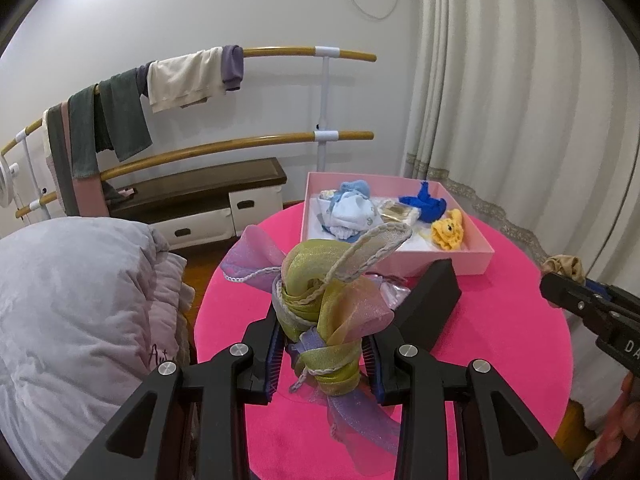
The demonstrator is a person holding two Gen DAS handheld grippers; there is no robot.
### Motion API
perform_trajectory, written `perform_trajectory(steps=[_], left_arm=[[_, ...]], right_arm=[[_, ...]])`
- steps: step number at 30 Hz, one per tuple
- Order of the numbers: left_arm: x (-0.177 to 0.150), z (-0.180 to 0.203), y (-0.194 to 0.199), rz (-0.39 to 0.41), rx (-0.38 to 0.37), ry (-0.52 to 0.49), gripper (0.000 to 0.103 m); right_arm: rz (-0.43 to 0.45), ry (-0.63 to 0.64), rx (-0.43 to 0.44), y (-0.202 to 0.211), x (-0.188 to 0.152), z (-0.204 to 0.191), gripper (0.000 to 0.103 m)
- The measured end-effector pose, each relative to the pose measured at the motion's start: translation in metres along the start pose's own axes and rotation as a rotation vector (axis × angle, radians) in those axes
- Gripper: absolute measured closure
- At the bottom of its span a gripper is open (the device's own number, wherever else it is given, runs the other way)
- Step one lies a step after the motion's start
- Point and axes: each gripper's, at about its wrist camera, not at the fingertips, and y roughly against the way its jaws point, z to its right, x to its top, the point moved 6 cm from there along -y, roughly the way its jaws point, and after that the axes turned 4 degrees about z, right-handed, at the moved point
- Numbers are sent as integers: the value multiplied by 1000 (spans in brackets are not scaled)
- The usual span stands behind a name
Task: Organize soft objects
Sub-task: 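Release the scrunchie into the box with the right tool while the left tool releases the bow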
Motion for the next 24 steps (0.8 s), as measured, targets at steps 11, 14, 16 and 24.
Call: perform_trajectory(steps=[11,14,16,24], left_arm=[[61,0,-64,20,-22,-3,72],[82,7,-90,20,-42,-6,72],[96,14,-109,16,-58,-10,72],[137,42,-178,-23,-136,-6,71]], right_arm=[[9,13,-3,-39,57,17,72],[12,16,-6,-55,76,23,72],[9,17,-12,-66,88,29,72],[-38,5,-23,-110,111,53,72]])
